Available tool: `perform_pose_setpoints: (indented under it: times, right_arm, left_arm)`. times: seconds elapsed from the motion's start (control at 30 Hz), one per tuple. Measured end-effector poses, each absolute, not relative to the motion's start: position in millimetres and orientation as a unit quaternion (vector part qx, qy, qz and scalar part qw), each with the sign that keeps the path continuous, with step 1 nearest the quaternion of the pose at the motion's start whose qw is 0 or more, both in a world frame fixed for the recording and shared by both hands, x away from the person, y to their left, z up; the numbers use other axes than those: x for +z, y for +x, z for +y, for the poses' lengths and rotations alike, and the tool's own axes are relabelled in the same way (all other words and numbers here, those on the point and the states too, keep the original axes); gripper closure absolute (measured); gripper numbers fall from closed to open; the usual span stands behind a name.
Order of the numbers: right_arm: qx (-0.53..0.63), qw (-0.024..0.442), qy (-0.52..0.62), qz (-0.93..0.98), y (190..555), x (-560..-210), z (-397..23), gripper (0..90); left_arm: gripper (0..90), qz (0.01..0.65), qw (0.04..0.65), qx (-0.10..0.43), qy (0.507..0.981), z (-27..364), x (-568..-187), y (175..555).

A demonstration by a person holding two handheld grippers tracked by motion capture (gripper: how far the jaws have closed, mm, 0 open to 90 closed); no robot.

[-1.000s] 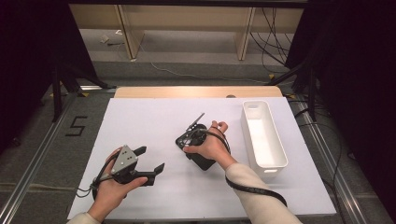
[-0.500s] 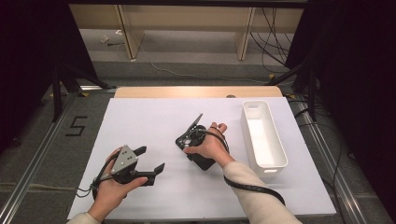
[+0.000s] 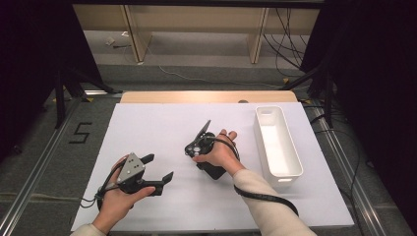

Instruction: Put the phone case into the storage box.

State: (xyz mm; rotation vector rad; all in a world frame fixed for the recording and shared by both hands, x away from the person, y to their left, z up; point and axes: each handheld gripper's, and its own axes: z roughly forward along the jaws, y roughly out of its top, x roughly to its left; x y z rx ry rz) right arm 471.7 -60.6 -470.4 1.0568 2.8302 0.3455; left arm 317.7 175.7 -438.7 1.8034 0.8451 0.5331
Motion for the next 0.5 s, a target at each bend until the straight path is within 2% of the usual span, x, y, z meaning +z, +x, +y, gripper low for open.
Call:
perform_pose_setpoints:
  times: [0.5]
  right_arm:
    - [0.096, 0.044, 0.344, 0.933, 475.4, -470.0, -56.4, 7.5]
  left_arm:
    - [11.7, 0.352, 0.515, 0.222, 0.749, 175.9, -438.6, 317.9]
